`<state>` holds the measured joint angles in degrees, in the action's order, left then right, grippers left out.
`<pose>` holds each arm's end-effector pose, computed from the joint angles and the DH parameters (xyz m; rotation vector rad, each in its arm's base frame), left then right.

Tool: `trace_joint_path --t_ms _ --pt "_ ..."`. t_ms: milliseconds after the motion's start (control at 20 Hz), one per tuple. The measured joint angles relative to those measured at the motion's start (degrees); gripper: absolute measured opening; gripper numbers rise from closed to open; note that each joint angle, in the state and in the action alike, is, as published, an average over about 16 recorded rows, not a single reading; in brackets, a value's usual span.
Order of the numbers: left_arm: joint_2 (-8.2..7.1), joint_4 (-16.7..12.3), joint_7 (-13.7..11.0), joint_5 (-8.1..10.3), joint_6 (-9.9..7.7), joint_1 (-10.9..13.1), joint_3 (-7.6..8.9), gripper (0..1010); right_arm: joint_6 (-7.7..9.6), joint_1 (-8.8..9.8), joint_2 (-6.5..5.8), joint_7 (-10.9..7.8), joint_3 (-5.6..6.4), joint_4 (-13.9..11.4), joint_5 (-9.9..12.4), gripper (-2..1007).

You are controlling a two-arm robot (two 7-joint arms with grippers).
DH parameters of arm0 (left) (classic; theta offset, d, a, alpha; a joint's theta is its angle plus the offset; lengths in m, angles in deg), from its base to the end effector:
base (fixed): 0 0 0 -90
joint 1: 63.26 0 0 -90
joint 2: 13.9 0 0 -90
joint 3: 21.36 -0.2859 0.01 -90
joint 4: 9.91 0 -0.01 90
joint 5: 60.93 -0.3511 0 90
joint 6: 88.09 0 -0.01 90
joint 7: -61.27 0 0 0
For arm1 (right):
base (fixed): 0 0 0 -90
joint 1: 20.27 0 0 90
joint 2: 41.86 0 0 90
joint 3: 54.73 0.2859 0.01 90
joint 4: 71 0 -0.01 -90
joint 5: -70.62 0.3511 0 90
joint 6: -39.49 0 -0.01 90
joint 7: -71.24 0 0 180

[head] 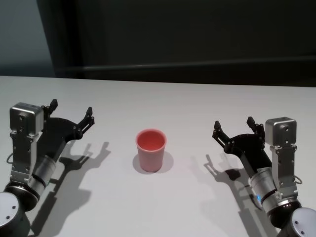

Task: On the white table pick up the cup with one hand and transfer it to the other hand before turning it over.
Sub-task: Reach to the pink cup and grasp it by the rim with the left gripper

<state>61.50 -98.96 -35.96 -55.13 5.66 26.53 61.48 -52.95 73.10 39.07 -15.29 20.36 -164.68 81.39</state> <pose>0.3691 0.0313 -0.3018 0.0999 -0.1317 1.3167 0.3412 0.0513 -0.3045 0.0395 0.0389 -1.3660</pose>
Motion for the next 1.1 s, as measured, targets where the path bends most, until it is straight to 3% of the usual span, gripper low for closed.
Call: trace_joint_path --t_ms 250,600,850,1100 --pt "-3.35 -1.7 -4.2 -1.12 -1.30 -0.9 0.59 1001 0.00 0.00 0.00 0.00 0.00 0.0 0.0 1002" --pt "-10.42 -4.3 -11.6 -2.60 -3.83 -3.5 0.68 1001 0.00 0.00 0.00 0.00 0.00 0.0 0.0 1002" --pt "-15.90 -5.2 -17.2 -3.36 -5.44 -7.3 -0.25 1001 0.00 0.00 0.00 0.00 0.00 0.0 0.0 1002" --pt "-20.74 -5.0 -23.1 -3.87 -6.19 -12.8 -2.20 1001 0.00 0.00 0.00 0.00 0.00 0.0 0.0 1002"
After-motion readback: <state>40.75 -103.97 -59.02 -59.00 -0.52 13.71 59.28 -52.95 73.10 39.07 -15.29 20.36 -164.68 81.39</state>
